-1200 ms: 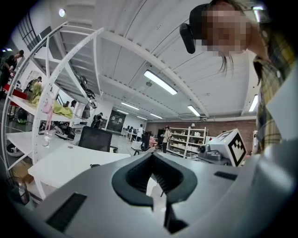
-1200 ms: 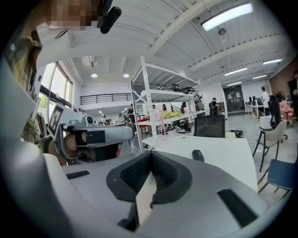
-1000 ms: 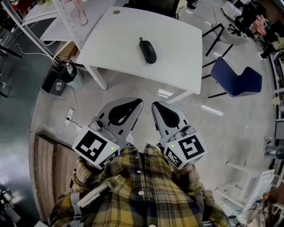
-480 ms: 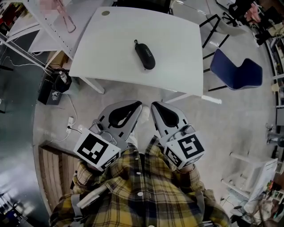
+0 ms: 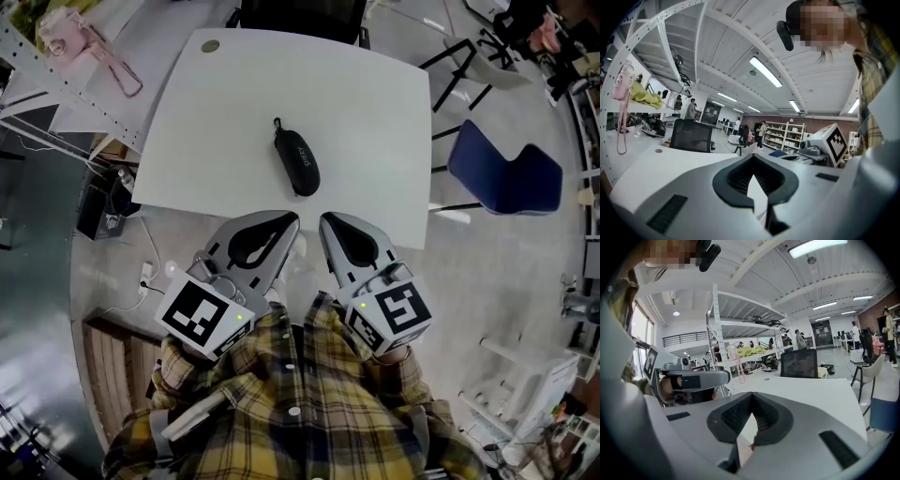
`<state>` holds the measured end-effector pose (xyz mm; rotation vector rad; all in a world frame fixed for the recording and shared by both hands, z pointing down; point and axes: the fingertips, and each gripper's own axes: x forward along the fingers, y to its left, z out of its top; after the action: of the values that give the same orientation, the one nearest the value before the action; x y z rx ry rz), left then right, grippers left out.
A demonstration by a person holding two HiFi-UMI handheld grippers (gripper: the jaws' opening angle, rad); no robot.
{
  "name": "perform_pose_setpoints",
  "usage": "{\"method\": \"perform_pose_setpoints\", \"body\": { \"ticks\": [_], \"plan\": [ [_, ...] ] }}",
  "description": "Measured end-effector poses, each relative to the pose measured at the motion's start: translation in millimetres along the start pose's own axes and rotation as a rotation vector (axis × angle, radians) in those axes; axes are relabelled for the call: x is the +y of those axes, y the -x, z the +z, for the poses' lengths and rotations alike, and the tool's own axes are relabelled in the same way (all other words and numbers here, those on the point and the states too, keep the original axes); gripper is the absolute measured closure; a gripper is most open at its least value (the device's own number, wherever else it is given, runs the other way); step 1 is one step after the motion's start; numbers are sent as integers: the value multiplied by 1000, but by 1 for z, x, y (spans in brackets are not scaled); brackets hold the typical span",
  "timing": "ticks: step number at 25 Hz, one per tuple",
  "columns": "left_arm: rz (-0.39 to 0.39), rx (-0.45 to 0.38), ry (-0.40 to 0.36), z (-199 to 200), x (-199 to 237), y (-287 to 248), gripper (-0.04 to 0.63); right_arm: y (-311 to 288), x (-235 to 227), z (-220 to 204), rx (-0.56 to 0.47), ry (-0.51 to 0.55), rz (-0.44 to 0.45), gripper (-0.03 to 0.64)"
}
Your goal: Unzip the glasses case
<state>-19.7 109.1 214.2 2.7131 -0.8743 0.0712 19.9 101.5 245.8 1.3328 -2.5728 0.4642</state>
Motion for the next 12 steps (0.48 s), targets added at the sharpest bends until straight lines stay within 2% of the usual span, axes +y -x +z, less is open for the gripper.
{"method": "perform_pose_setpoints", "body": {
  "ticks": [8,12],
  "plan": [
    [44,7,-15,29,55,-68,591,-42,-65,37,10,8,22,618],
    [53,40,-29,27,75,-90,591,-55,-84,45,24,23,21,618]
  ]
}}
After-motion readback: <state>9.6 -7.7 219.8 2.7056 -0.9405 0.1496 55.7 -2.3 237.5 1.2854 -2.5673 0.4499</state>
